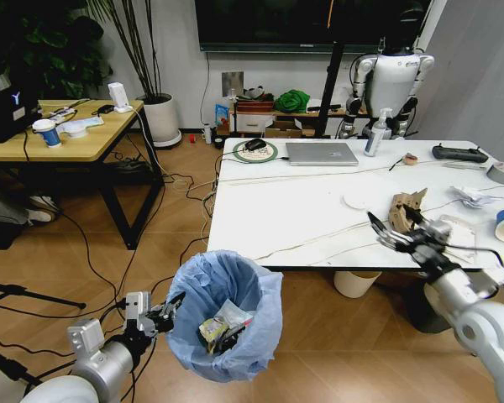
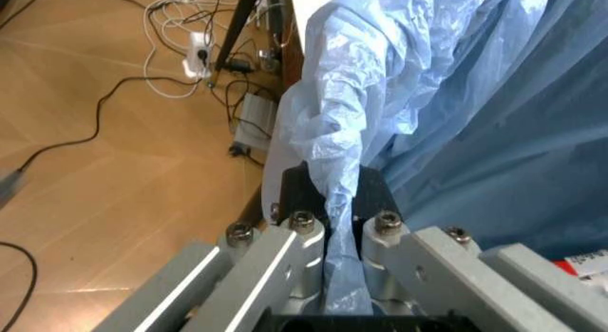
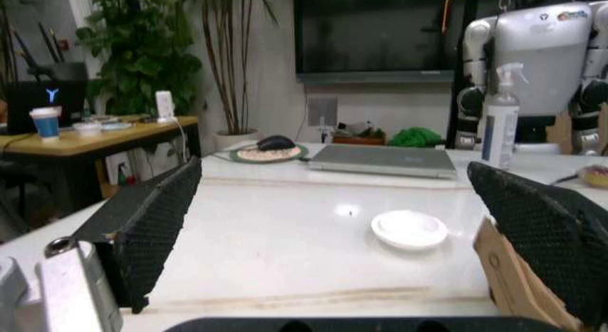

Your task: Pick up the trash bin and place the trash from the table into it.

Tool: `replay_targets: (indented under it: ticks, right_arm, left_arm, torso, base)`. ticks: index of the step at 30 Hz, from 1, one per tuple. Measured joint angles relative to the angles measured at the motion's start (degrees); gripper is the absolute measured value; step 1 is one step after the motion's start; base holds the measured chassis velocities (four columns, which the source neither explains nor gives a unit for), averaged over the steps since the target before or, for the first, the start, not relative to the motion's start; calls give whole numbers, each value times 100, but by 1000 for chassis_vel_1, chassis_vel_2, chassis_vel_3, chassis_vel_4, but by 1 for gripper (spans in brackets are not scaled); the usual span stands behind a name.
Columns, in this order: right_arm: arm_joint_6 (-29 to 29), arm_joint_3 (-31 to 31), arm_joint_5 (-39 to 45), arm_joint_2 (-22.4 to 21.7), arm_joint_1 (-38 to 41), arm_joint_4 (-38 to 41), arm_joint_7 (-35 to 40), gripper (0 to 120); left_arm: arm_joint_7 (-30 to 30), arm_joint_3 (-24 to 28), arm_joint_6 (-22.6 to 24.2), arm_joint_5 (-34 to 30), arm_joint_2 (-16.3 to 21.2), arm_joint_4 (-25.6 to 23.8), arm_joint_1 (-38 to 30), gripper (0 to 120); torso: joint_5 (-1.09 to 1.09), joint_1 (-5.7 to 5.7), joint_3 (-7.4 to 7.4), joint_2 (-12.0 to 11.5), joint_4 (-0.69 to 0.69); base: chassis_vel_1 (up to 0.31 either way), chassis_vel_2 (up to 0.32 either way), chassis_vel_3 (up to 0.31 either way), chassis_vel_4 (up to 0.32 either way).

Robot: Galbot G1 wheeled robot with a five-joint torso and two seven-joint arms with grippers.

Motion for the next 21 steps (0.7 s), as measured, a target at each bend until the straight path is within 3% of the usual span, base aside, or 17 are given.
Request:
replay_targets:
  ticks: [5, 21]
  right_arm:
    - [25, 303, -136, 391, -455, 12, -387, 100]
    - [132, 422, -312, 1242, -615, -20, -811, 100]
  left_arm:
    - [11, 39, -8, 70, 6, 19, 29, 0]
    - [86, 86, -40, 230, 19, -51, 172, 0]
  torso:
    - [-1, 0, 0, 0, -1]
    - [-1, 0, 0, 0, 1]
  base:
    - [0, 0, 0, 0]
    - [0, 0, 0, 0]
